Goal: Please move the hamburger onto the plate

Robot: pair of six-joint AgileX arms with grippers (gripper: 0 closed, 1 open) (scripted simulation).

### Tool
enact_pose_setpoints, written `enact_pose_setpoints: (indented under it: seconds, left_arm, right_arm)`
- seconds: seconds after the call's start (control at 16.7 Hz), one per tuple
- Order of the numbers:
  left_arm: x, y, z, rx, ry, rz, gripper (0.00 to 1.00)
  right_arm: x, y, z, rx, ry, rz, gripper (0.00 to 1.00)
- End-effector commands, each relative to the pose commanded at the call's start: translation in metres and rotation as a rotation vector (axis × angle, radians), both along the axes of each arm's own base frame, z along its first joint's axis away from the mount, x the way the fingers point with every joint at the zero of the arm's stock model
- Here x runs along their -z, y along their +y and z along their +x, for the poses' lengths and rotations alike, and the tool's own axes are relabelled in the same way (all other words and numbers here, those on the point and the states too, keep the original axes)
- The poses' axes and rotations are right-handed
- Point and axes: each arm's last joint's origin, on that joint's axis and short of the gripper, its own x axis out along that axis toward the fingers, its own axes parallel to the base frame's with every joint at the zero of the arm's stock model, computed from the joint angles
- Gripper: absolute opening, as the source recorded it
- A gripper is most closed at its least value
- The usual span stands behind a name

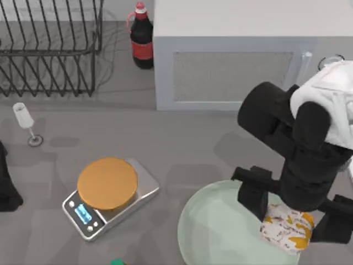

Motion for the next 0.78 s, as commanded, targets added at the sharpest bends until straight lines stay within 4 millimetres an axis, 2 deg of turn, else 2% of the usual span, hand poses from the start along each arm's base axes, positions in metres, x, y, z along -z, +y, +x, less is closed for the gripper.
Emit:
enact_pose_setpoints:
  seconds: [0.42, 0.6, 0.78]
  left_arm:
    - [0.0, 0.0, 0.0, 0.0, 0.0, 0.0, 1.0]
    - [0.0, 0.0, 0.0, 0.0, 0.0, 0.0, 1.0]
    - [0.0, 0.0, 0.0, 0.0, 0.0, 0.0, 1.0]
  right_arm:
    - [0.011, 0.028, 0.0, 0.715, -0.01, -0.064, 0.0]
    - [0.009, 0.032, 0.006, 0.95, -0.029, -0.047, 0.0]
    - [0.005, 0.033, 0.011, 1.108, -0.041, -0.021, 0.0]
